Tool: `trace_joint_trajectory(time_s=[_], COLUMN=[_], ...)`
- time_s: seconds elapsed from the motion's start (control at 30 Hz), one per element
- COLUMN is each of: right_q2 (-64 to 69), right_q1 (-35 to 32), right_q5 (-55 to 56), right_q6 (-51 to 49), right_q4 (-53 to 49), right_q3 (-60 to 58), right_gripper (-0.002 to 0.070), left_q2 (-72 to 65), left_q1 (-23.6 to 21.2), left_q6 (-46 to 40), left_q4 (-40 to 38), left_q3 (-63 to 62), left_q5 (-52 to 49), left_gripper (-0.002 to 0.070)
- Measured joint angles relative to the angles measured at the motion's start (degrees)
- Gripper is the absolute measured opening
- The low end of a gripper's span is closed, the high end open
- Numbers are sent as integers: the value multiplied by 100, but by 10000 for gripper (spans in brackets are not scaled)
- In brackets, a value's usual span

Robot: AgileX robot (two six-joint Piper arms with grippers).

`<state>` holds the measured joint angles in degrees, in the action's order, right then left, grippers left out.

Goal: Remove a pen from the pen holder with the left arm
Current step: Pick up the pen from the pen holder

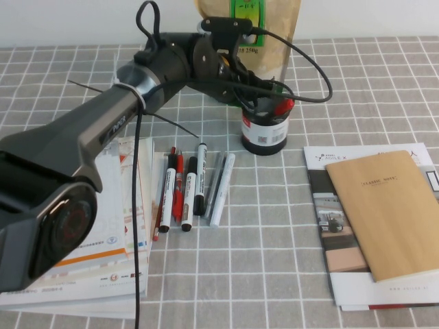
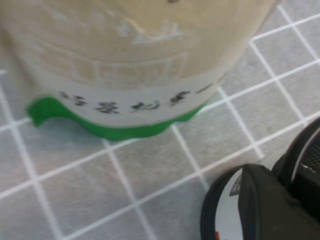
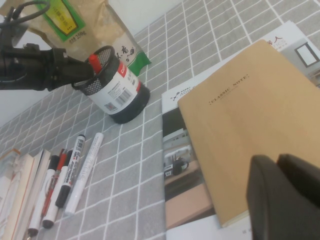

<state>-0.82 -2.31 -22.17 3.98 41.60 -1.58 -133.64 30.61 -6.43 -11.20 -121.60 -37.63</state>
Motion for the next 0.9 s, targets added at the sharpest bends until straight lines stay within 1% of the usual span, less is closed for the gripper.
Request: trace_joint_trajectory(time_s=[0.3, 0.4, 0.63, 0.9], right_q2=[0, 0, 0, 0], right_q1=[0, 0, 0, 0], right_q5=[0, 0, 0, 0], right_q6=[0, 0, 0, 0], right_q4=[0, 0, 0, 0], right_q3=[0, 0, 0, 0], right_gripper=[-13, -13, -13, -13], left_q2=[367, 455, 477, 768], left_q1=[0, -63, -379, -715], left_q6=[24, 210, 643, 793], left_q4=[689, 826, 1120, 992], left_q3=[-101, -114, -42, 619], left_q5=[-618, -681, -770, -499], left_gripper=[28, 28, 28, 27])
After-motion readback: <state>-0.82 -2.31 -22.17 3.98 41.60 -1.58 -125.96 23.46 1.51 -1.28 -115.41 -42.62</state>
